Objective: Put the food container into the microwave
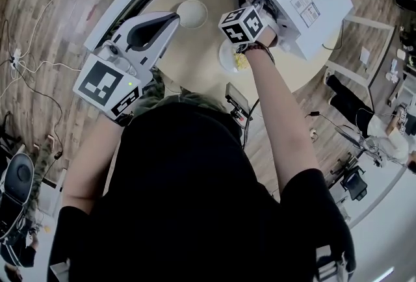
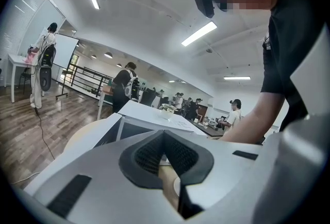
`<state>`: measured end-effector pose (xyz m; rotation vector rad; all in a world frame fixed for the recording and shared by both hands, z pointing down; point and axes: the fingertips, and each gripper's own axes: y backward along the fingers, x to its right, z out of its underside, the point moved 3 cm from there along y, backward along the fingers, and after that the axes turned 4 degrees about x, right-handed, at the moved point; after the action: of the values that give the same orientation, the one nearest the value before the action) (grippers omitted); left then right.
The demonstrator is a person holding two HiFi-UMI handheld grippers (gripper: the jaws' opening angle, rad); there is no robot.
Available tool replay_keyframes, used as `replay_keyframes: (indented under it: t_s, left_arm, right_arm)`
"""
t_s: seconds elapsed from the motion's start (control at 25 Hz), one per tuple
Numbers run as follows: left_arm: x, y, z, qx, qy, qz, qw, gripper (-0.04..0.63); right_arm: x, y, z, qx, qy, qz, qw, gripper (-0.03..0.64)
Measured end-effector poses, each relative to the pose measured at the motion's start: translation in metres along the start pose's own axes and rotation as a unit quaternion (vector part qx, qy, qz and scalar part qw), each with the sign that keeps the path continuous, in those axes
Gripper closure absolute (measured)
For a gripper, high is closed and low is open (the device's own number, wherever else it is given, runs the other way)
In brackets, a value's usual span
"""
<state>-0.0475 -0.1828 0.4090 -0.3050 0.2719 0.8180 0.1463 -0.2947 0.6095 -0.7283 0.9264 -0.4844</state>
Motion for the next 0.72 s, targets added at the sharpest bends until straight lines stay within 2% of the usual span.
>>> replay_keyframes:
  t_s: [0.12,0.2,0.4,0.56,0.72]
  left_arm:
    - [0.005,0.0,-0.006,0.009,-0.005,0.009,0.9999,0.575]
    - [0.009,0.0,-0.011,0.016,-0.01,0.017,0.9997,0.575]
    - [0.021,-0.005,-0.025,0.03,-0.025,0.043,0.9983,0.575]
    - [0.036,-0.009,-0.036,0.041,-0.043,0.062,0.9963,0.575]
    - [0.05,-0.011,-0.046,0.049,-0.061,0.081,0.9937,0.575]
  right_arm:
    - [-0.012,0.031,0.0,0.009,-0.009,-0.002,1.0,0.518]
    - [-0.022,0.054,-0.002,0.022,-0.015,-0.014,1.0,0.598]
    - [-0.037,0.117,-0.024,0.093,-0.047,-0.05,0.993,0.601]
    - [-0.031,0.168,-0.046,0.168,-0.097,-0.037,0.98,0.601]
    - [-0.017,0.219,-0.062,0.236,-0.16,-0.006,0.958,0.601]
